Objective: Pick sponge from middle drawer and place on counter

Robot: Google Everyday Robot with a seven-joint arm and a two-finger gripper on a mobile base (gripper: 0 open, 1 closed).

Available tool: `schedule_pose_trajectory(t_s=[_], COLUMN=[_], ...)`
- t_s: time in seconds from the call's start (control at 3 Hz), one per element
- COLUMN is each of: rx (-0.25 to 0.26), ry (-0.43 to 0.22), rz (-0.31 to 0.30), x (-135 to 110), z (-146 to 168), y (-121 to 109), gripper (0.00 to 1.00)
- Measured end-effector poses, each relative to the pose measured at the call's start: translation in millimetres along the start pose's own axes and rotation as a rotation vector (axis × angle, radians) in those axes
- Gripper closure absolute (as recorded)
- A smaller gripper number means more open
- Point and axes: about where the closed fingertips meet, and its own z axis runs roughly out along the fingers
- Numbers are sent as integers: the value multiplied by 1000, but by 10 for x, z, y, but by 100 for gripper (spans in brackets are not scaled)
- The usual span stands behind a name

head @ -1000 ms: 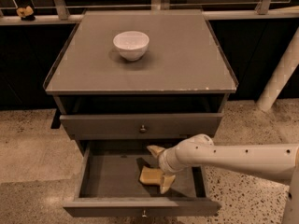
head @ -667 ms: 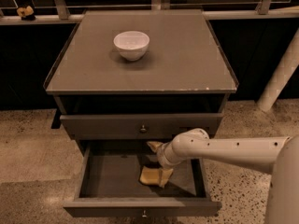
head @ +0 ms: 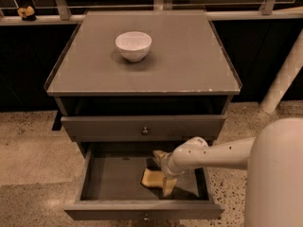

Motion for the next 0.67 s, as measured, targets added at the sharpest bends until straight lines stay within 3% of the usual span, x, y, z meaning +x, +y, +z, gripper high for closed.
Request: schedule_pose_trajectory(t_s=[0.33,0.67], rx=[-32,-38], ry=[38,41], rz=[89,95], x=[-6,3], z=[462,472], y=[307,307], gripper=[0,0])
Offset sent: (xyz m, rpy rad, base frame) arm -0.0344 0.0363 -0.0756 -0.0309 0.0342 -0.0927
